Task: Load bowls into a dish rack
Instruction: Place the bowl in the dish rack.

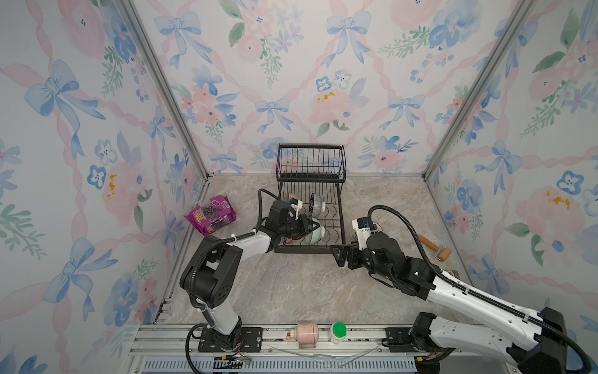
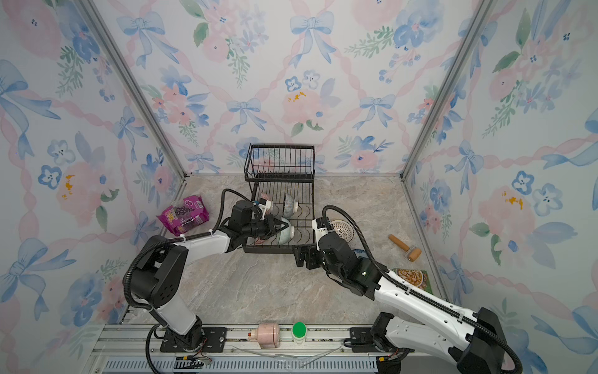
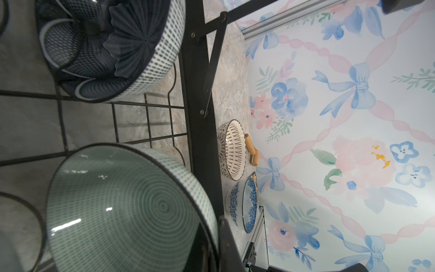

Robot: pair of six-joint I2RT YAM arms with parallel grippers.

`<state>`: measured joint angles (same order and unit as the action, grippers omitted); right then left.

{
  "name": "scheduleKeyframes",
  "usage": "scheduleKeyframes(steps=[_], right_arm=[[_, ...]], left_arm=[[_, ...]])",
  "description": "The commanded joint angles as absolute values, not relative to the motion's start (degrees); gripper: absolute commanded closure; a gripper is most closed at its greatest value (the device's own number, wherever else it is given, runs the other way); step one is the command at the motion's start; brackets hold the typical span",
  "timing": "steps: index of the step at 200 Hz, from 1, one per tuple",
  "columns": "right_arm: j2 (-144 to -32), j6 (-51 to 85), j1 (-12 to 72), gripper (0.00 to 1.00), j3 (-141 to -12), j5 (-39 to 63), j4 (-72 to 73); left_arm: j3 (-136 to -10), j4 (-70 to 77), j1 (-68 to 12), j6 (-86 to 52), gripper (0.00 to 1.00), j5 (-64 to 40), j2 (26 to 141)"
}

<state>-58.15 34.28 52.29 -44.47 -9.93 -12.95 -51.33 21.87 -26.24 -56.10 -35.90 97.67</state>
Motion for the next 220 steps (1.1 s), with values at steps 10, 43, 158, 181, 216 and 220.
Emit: scheduleKeyframes(steps=[10,43,158,181,216,220], right_arm=[[-59.06,33.14,52.17,0.04,-45.09,-10.34,-14.59],[-60.01,33.13,51.53,0.04,-44.74,-9.07,-13.66],[-59.91,33.57,51.44,0.04,-44.58,-8.68,-13.47],[-60.11,33.75,51.46,0.04,-44.47,-8.53,-13.14],[-60.5,33.84,51.5,0.04,-44.49,-8.09,-12.88],[-60.47,33.84,51.5,0.04,-44.48,-8.04,-12.77]], left_arm=[[-53.39,28.01,-26.71,-57.48,1.0,-36.28,97.87],[-53.81,30.26,-27.54,-58.54,1.0,-35.85,98.09],[-52.9,34.31,-27.27,-59.65,1.0,-37.05,100.04],[-52.34,36.46,-27.63,-60.82,1.0,-36.76,100.34],[-51.55,39.56,-28.6,-62.81,1.0,-36.73,101.69],[-51.59,39.71,-28.68,-62.84,1.0,-36.73,101.72]])
